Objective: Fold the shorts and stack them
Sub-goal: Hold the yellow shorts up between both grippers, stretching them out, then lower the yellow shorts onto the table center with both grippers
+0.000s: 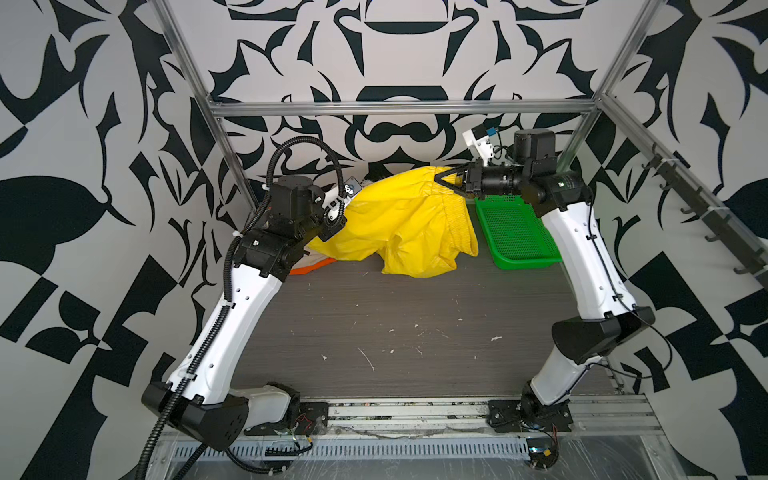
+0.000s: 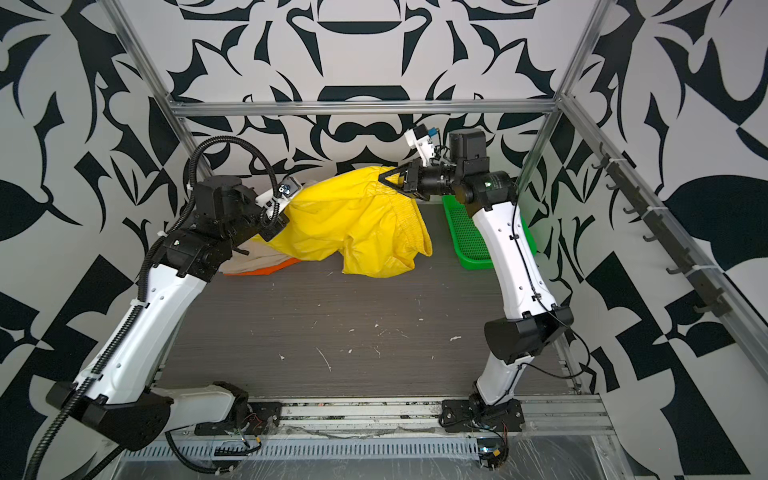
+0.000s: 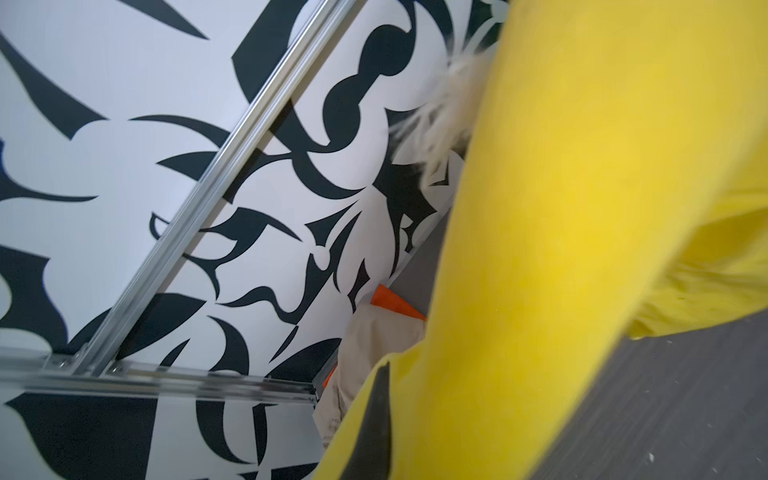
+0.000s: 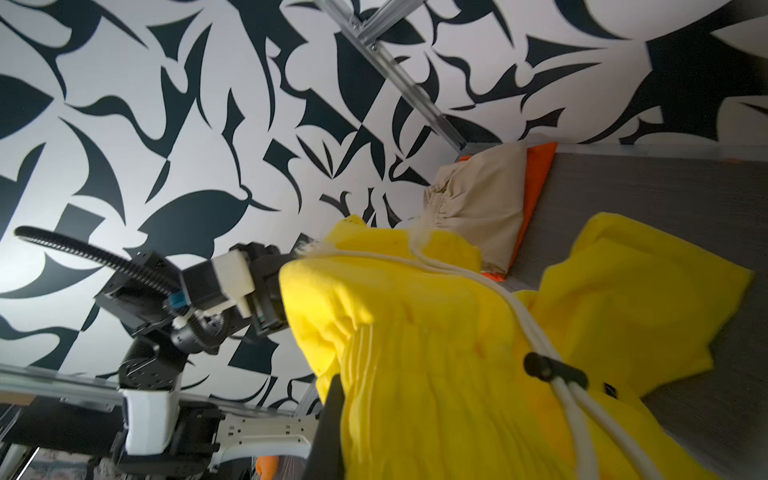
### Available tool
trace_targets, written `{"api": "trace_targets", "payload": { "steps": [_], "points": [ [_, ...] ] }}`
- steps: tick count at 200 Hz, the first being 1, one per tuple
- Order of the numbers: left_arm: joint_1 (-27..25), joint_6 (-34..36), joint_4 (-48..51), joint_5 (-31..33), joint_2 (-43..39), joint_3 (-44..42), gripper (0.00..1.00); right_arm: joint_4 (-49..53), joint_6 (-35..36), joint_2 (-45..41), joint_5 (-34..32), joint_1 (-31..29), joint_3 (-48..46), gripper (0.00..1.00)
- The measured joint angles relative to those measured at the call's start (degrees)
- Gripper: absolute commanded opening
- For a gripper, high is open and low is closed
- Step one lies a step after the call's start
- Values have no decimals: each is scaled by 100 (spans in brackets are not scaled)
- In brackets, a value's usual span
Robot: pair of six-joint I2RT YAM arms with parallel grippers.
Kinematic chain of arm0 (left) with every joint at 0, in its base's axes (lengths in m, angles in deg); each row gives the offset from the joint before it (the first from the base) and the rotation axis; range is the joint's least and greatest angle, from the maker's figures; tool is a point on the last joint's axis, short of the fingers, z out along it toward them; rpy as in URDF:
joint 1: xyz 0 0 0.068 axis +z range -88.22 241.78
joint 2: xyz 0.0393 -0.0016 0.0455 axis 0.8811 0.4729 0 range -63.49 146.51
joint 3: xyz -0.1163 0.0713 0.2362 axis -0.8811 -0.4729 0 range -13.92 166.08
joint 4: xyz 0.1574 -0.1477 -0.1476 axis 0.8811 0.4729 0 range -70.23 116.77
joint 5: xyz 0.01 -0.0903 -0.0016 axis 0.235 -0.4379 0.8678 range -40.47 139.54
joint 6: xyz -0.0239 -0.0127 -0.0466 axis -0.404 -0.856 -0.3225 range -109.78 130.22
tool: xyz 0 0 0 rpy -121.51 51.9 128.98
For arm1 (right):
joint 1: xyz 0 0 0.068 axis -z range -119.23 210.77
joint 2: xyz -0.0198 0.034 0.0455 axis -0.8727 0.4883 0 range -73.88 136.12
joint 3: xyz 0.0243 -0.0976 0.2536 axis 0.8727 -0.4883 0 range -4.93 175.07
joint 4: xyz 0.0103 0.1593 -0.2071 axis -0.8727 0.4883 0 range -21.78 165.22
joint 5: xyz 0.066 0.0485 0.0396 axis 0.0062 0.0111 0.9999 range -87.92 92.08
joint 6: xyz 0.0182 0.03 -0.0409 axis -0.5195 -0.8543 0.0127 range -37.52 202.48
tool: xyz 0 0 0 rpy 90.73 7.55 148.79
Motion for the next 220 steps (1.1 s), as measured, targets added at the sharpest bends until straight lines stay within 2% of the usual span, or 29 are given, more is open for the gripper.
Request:
{"api": "trace_targets", "payload": {
  "steps": [19, 40, 64, 76, 86, 92, 98, 120, 148, 180, 203, 220],
  "points": [
    [-223, 35, 398, -391, 9, -249, 0, -192, -103, -431, 59, 293, -1412, 0],
    [-643, -70, 654, -804, 118, -1045, 0, -144, -61, -734, -26, 546, -2922, 0],
    [-1246, -452, 713, -1193, 691, -1952, 3, 144, 146, -898, -402, 850, -4262, 0],
    [-1480, -713, 638, -1388, 1054, -2273, 15, 361, 304, -999, -680, 1019, -4784, 0],
    [-1635, -997, 599, -1578, 1322, -2426, 34, 560, 431, -1093, -949, 1123, -5093, 0],
    [-1674, -1185, 599, -1659, 1434, -2468, 51, 664, 503, -1139, -1119, 1176, -5219, 0],
    [-1681, -1357, 597, -1720, 1499, -2483, 60, 743, 588, -1180, -1274, 1217, -5324, 0],
    [-1554, -2127, 407, -1869, 1414, -2481, 70, 896, 815, -1281, -1738, 1316, -5584, 0],
    [-876, -3462, 184, -2079, 855, -2514, 70, 918, 962, -1322, -2063, 1316, -5733, 0],
    [240, -5558, -90, -2138, -146, -3091, 64, 916, 1012, -1381, -2208, 1316, -5823, 0],
    [378, -6916, -85, -2170, -632, -3838, 60, 874, 1010, -1519, -2229, 1316, -5899, 0],
    [358, -7665, -68, -2277, -719, -4476, 59, 846, 1008, -1631, -2225, 1316, -5960, 0]
  ]
}}
